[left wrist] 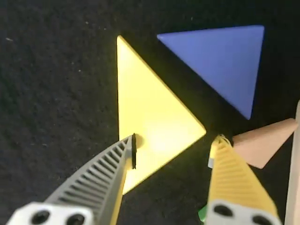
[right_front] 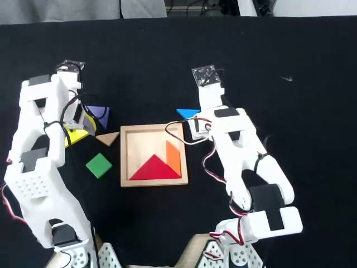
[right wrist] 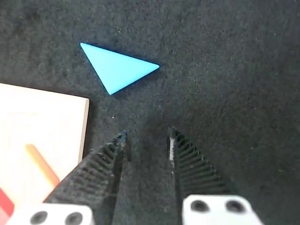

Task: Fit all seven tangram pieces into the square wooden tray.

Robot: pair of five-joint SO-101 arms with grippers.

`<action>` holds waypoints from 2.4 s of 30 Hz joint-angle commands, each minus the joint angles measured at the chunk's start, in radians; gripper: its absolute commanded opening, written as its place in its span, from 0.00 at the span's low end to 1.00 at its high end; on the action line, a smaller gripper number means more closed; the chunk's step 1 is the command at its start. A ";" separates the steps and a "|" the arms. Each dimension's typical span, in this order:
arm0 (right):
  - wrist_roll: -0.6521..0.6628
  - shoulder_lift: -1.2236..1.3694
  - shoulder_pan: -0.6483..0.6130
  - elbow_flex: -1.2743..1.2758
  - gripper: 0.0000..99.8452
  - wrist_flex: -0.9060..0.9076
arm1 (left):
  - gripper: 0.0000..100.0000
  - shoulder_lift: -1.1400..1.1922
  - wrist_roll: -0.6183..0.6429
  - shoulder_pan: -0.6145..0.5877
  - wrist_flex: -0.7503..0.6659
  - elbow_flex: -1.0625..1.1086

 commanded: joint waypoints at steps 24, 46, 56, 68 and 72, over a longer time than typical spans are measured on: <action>0.008 -0.053 0.006 -0.007 0.14 -0.015 | 0.27 0.364 -0.094 -0.005 0.233 -0.486; 0.008 -0.053 0.006 -0.007 0.14 -0.015 | 0.35 0.390 -0.097 0.002 0.281 -0.529; 0.008 -0.053 0.006 -0.005 0.14 -0.015 | 0.35 0.370 -0.092 -0.012 0.368 -0.542; -0.002 -0.117 0.066 -0.031 0.14 0.031 | 0.35 0.044 0.137 -0.008 0.459 -0.542; -0.061 -0.271 0.127 -0.022 0.14 0.083 | 0.35 -0.098 0.209 -0.002 0.457 -0.476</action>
